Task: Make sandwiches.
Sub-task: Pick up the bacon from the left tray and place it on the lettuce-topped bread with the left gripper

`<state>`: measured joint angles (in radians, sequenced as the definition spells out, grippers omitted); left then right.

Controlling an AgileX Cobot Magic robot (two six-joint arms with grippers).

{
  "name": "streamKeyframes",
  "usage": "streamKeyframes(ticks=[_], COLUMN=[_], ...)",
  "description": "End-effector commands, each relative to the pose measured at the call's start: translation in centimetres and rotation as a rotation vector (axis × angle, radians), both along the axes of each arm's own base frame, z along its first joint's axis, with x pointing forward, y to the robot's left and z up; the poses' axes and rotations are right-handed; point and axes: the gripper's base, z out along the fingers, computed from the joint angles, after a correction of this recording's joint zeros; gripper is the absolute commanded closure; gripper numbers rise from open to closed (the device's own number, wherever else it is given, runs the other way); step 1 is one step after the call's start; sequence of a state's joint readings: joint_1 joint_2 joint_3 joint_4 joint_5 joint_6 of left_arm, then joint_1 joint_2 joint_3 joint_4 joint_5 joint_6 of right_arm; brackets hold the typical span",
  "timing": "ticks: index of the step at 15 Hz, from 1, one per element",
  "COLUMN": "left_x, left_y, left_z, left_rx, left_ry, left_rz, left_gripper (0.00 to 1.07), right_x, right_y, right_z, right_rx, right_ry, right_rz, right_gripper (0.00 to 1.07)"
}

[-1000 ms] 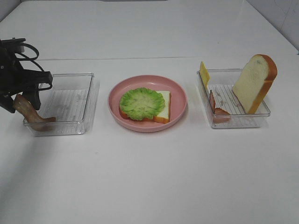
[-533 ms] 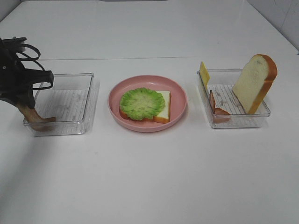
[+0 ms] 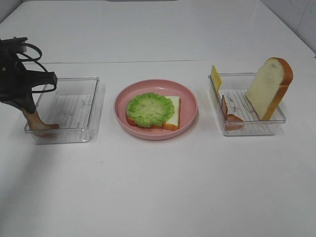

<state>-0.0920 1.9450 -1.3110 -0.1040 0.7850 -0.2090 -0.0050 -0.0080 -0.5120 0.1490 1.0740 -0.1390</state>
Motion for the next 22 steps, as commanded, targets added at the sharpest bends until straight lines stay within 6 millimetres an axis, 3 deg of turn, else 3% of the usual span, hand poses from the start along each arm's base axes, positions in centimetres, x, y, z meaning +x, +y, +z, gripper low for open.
streamKeyframes(ticks=[1, 4, 11, 12, 14, 16, 19, 22], left_x=[0.2, 1.1, 2.4, 2.6, 3.5, 4.0, 4.9, 5.4], left_y=[-0.4, -2.1, -6.2, -7.2, -10.8, -12.7, -17.4, -19.7], left_z=[2.6, 6.0, 8.5, 8.3, 6.0, 5.0, 3.2, 0.9], left_rx=[-0.059, -0.226, -0.610, -0.671, -0.811, -0.871, -0.939, -0.958], left_ry=[-0.057, -0.156, -0.386, -0.401, -0.381, -0.347, -0.277, -0.209], left_rz=[-0.006, -0.072, -0.164, -0.167, -0.163, -0.176, -0.277, -0.266], left_gripper=[1.07, 1.07, 1.07, 1.07, 1.07, 1.07, 1.07, 1.07], right_x=[-0.1, -0.1, -0.1, -0.1, -0.1, -0.1, -0.1, -0.1], right_y=[0.0, 0.0, 0.0, 0.0, 0.0, 0.0, 0.0, 0.0], right_z=[0.0, 0.0, 0.0, 0.0, 0.0, 0.0, 0.0, 0.0], right_rx=[-0.003, -0.003, -0.003, -0.003, -0.003, -0.003, -0.003, -0.003], right_ry=[-0.020, -0.020, -0.020, -0.020, -0.020, -0.020, -0.020, -0.020], right_rz=[-0.010, -0.010, -0.010, -0.010, -0.010, -0.010, -0.010, -0.010], right_gripper=[0.33, 0.33, 0.33, 0.33, 0.33, 0.33, 0.33, 0.33])
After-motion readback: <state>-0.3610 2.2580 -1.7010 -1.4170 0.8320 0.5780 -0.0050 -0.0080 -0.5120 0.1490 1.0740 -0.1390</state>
